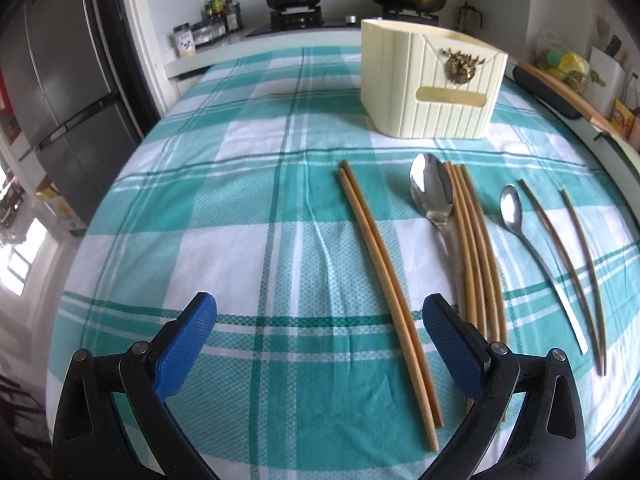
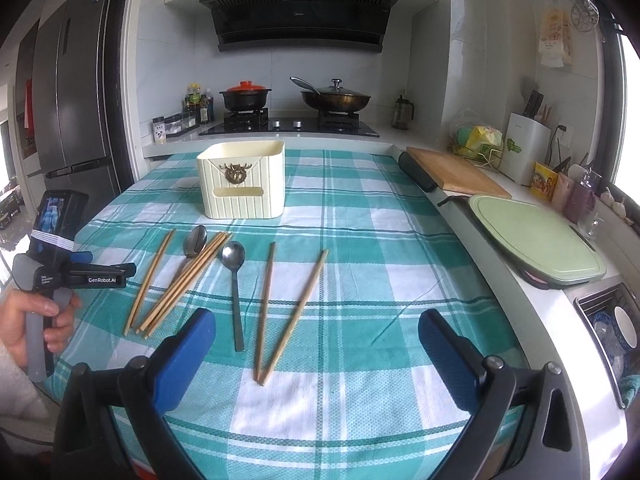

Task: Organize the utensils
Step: 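Move both tools down toward the loose wooden chopsticks on the tablecloth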

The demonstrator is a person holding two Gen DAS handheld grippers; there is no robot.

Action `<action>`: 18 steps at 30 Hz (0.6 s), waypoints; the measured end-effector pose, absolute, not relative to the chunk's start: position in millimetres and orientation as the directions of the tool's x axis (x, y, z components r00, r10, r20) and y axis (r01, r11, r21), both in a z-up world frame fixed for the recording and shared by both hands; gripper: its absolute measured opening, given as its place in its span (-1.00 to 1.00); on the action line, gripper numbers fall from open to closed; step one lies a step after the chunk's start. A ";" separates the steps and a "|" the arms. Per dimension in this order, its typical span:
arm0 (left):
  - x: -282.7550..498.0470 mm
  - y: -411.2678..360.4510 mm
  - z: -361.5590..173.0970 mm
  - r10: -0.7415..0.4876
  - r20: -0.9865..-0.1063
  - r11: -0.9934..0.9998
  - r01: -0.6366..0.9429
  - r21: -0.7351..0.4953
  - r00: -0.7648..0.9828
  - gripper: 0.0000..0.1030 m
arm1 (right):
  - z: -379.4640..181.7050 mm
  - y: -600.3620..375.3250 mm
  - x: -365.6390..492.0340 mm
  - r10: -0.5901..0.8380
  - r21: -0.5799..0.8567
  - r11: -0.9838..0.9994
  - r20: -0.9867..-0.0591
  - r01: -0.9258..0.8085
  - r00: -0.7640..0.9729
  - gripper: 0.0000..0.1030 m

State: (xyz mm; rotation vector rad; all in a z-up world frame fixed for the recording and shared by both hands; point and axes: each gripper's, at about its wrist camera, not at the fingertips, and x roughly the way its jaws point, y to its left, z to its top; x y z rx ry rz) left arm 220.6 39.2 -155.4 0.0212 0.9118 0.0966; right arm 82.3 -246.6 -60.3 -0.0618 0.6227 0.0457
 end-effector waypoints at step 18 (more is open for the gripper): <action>241.5 50.3 -184.6 0.122 -0.824 0.991 -0.117 0.069 0.554 0.99 | -95.5 -249.0 134.6 0.044 -0.027 0.996 -0.651 -0.081 0.758 1.00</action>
